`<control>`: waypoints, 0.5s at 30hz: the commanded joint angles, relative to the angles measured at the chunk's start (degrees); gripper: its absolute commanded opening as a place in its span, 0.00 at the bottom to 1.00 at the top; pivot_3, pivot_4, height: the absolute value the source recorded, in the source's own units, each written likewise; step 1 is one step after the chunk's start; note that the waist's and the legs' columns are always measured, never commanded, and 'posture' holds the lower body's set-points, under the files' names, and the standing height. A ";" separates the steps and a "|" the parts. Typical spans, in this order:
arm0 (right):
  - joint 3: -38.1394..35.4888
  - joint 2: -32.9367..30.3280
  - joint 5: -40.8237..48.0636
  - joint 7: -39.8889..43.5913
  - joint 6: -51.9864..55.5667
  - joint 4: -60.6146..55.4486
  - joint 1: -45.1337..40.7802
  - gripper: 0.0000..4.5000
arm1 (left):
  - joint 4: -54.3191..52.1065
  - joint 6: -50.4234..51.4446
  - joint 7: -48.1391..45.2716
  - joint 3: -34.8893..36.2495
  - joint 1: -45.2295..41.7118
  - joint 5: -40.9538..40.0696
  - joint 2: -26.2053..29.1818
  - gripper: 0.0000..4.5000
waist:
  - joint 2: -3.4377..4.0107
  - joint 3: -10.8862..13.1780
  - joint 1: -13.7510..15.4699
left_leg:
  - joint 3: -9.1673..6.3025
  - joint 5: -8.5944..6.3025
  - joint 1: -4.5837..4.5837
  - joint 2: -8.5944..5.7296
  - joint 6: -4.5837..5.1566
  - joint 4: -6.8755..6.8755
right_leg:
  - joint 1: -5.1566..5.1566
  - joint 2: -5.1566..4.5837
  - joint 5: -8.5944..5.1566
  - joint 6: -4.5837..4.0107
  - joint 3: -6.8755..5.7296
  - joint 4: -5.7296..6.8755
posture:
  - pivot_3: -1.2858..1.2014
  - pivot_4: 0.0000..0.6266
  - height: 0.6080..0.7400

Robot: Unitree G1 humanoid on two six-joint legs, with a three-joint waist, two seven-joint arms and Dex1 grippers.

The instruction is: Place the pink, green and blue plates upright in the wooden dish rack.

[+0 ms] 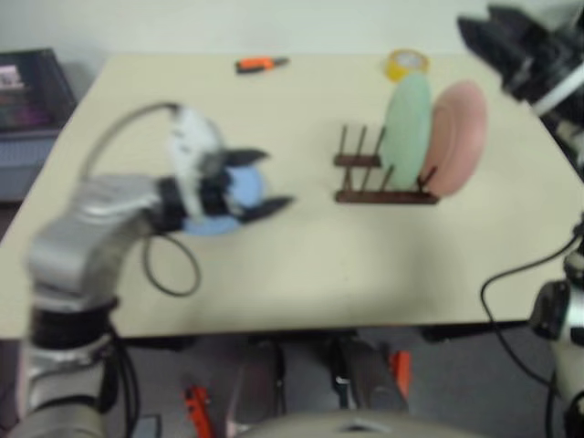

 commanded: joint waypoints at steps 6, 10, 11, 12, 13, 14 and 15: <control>15.77 7.98 -4.09 2.01 0.33 -7.87 0.64 0.90 | 21.90 -1.90 6.54 -2.58 -1.81 13.26 6.45 1.00 | -0.04 -0.02 -0.37 | 0.02 0.00 0.08 0.02 0.00 0.05 | 0.05 -0.11 -0.02 -0.10 -0.02 0.06 | 0.52 0.24 1.00; 20.99 9.89 -7.86 2.62 -0.17 -8.83 2.30 0.90 | 29.98 -3.97 7.81 -5.34 -4.54 16.47 3.58 1.00 | -0.16 0.01 0.85 | 0.04 0.01 -0.09 -0.11 -0.01 0.09 | -0.01 -0.23 0.01 -0.06 -0.03 -0.03 | 0.52 0.24 1.00; 21.96 10.27 -8.66 2.68 -0.34 -9.18 2.97 0.90 | 32.20 -4.59 8.40 -5.63 -4.97 17.32 3.02 1.00 | -0.20 -0.01 1.01 | 0.07 0.00 -0.14 -0.12 -0.01 0.09 | -0.03 -0.27 0.02 -0.03 -0.02 -0.08 | 0.52 0.24 1.00; 22.43 10.61 -9.06 2.65 -0.22 -9.43 3.53 0.90 | 33.92 -5.10 8.94 -5.92 -5.23 18.12 2.65 1.00 | -0.25 0.00 1.05 | 0.09 0.00 -0.18 -0.16 -0.02 0.08 | -0.05 -0.36 0.02 -0.02 -0.02 -0.10 | 0.52 0.24 1.00; 22.73 10.83 -9.40 2.56 -0.10 -9.61 3.99 0.90 | 35.27 -5.48 9.35 -6.02 -5.43 18.67 2.24 1.00 | -0.27 0.01 1.05 | 0.10 -0.02 -0.19 -0.18 -0.03 0.07 | -0.06 -0.57 0.07 0.07 -0.02 -0.10 | 0.52 0.24 1.00; 23.18 10.82 -10.04 2.55 -0.07 -9.89 4.45 0.90 | 36.36 -5.43 9.32 -5.96 -5.49 18.65 1.66 1.00 | -0.29 0.00 1.05 | 0.11 -0.03 -0.20 -0.19 -0.04 0.05 | -0.07 -0.62 0.10 0.14 -0.03 -0.10 | 0.52 0.24 1.00; 23.39 10.83 -10.50 2.57 0.08 -10.16 4.82 0.90 | 37.21 -5.56 9.28 -6.13 -5.41 18.89 1.16 1.00 | -0.29 -0.01 1.06 | 0.11 -0.04 -0.20 -0.21 -0.04 0.03 | -0.07 -0.66 0.11 0.18 -0.04 -0.10 | 0.52 0.24 1.00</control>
